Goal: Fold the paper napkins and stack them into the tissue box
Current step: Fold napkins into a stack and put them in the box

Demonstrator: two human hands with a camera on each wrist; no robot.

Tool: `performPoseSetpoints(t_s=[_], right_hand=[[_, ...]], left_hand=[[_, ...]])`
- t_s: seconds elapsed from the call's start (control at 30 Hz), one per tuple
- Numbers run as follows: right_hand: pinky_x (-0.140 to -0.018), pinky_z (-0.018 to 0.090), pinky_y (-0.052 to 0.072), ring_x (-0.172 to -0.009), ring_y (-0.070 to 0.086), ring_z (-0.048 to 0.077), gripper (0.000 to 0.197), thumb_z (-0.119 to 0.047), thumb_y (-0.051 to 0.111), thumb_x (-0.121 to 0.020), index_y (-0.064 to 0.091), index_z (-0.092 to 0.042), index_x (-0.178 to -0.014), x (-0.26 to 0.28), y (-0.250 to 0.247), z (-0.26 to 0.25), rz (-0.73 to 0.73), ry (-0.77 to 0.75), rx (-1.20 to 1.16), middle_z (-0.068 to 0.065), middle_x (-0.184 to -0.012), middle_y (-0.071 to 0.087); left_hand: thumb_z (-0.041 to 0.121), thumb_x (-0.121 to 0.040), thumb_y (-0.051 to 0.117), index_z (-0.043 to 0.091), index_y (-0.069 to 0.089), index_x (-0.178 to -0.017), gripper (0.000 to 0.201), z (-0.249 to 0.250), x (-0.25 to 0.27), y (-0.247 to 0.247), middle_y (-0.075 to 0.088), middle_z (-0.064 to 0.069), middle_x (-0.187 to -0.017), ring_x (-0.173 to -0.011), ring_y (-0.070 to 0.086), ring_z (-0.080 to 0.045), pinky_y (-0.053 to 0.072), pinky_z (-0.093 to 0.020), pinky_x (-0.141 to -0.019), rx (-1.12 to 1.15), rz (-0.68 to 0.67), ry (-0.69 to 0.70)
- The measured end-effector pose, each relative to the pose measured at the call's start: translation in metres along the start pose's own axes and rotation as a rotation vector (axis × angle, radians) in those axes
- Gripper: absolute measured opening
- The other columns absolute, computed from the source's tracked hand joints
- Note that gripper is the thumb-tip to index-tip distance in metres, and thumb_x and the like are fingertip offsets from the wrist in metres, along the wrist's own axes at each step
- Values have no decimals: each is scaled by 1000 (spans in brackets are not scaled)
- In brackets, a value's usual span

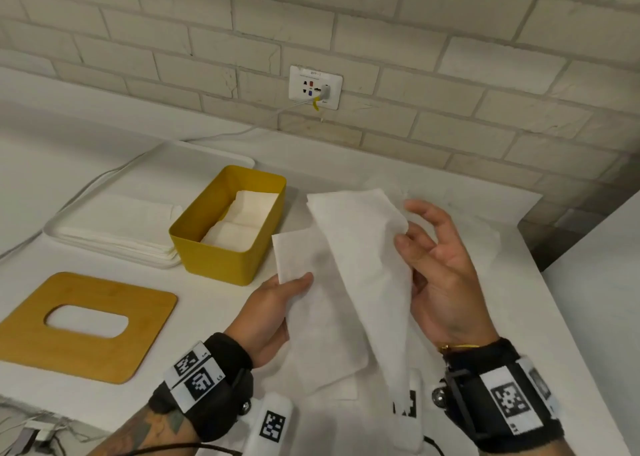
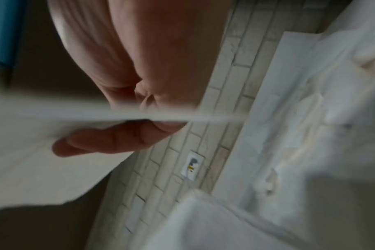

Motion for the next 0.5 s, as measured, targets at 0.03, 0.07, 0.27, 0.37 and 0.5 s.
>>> performPoseSetpoints(t_s=[0.03, 0.07, 0.27, 0.37, 0.5], right_hand=[[-78, 32, 61, -93, 72, 21, 34, -3, 63, -87, 66, -22, -115, 0, 1, 14, 22, 30, 85, 8, -105, 75], [-88, 37, 60, -100, 71, 23, 32, -1, 64, -91, 69, -24, -113, 1, 0, 29, 50, 48, 235, 7, -111, 75], [-85, 13, 48, -105, 63, -3, 32, -9, 61, -98, 76, -38, -101, 14, -4, 72, 145, 123, 669, -22, -105, 71], [-76, 4, 44, -99, 61, -6, 32, -13, 62, -98, 72, -42, -107, 15, -5, 78, 159, 132, 699, -13, -99, 70], [-73, 8, 44, -88, 62, -3, 33, -16, 64, -98, 68, -47, -110, 16, -5, 83, 164, 158, 683, -7, -93, 68]], left_hand=[[20, -104, 53, 13, 63, -133, 31, 0, 1, 4, 73, -12, -124, -115, 70, -33, 51, -52, -104, 9, -20, -4], [21, -103, 53, 13, 63, -133, 33, -1, 2, 7, 73, -12, -124, -115, 70, -32, 52, -50, -103, 22, -33, -14], [47, -103, 40, 11, 60, -139, 55, -9, 5, 3, 67, -14, -134, -125, 64, -32, 42, -49, -114, 140, -76, -87], [65, -102, 27, 15, 56, -143, 71, -12, 4, 1, 64, -14, -139, -130, 61, -32, 39, -49, -116, 203, -95, -108], [74, -95, 23, 16, 57, -142, 82, -14, 3, 1, 65, -14, -138, -128, 62, -31, 42, -48, -113, 184, -98, -112]])
Point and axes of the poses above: each hand's wrist, its own x-axis away from the middle knuckle, its own y-axis out of the palm, z = x × y, the point moved 2 cm from there along -x, towards the middle knuckle
